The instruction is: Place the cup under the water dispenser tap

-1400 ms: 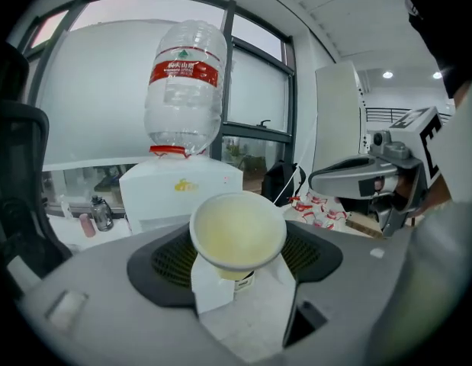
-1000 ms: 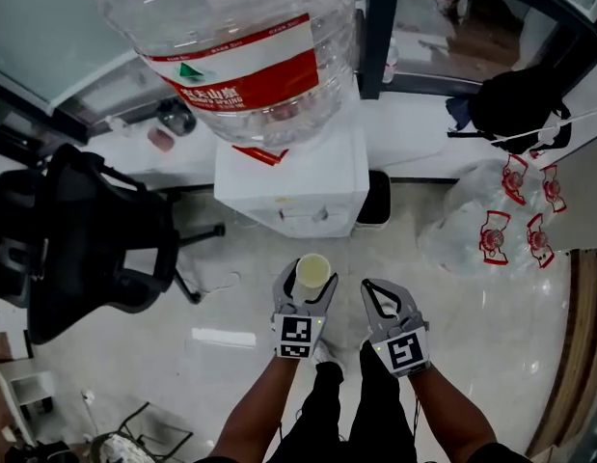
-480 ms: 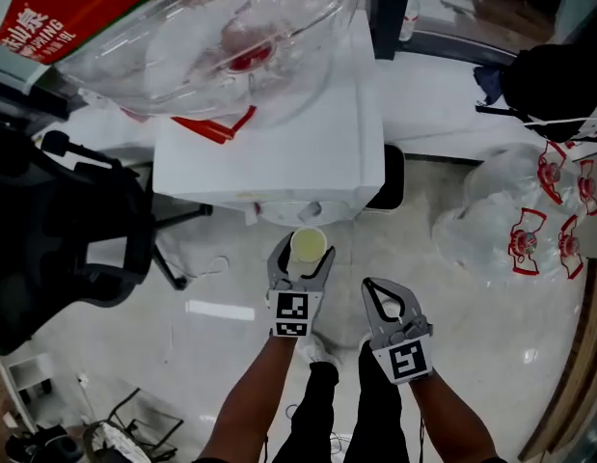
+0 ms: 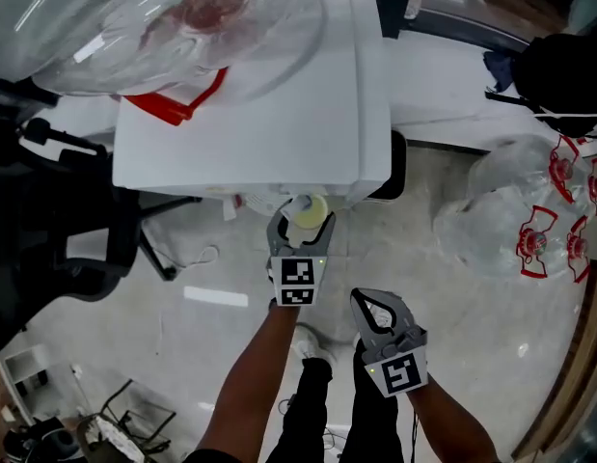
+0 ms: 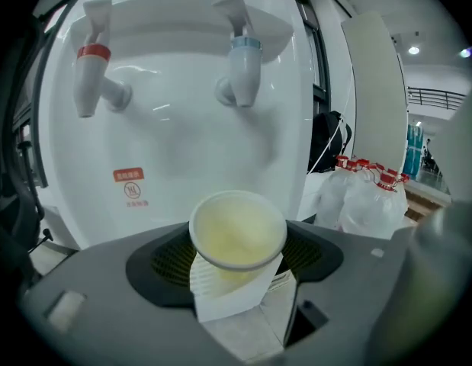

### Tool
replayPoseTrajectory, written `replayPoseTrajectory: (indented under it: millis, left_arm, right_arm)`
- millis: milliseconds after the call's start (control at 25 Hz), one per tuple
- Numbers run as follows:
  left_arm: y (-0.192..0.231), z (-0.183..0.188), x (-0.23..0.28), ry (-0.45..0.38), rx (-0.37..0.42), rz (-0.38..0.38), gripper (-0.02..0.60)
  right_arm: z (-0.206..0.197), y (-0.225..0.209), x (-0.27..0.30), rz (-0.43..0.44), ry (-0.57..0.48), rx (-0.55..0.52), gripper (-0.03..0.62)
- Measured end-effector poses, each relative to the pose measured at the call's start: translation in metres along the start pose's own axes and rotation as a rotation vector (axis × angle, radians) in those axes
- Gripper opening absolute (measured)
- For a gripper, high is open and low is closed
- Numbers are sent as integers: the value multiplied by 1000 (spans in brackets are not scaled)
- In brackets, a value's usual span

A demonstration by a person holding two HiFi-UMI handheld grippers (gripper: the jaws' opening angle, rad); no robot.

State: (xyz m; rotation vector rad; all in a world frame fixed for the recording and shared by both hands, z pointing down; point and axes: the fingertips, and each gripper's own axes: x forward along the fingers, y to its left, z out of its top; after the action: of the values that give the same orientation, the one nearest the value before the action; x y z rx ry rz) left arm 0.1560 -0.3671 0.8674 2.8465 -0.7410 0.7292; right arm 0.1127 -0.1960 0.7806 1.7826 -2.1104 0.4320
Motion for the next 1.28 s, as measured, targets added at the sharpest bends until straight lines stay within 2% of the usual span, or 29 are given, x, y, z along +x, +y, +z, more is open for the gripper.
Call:
replayPoseTrajectory:
  millis: [440,520,640,800,960,1040,1160,1200,1280]
  left_arm:
    - [-4,-10,24,22,-47,25,375]
    - [-6,-12,25,33,-53,15,453]
    - [-7,-14,22,32,-70,6,518]
    - [-7,-8,4,20,-55,2,519]
    - [-20,6,-31,-2,-49,-12,479]
    - [-27,12,-58,-10,-40,-23,423]
    - [-38,27,-104,-37,-35,-46,375]
    - [-42,34,-120,-52,-35,-53,353]
    - [-48,50,-154,-85,-31,-63,270]
  right_arm:
    - [11,5,0,4,-32,14,3]
    - [12,5,-2,2,-42,14,3]
    - [14,4,-5,-5,-43,14,3]
    - [25,1,-10,-30,-59,5,3]
    - [42,-6,-18,-79,-74,-19,3]
    - [52,-6,-22,-94,-88,-29,3]
    - [66,-7,-32,-120,-109,-37,3]
    - [70,-8,-36,-128,-112,-38,3]
    - [82,-8,-48,-142,-112,-49,3]
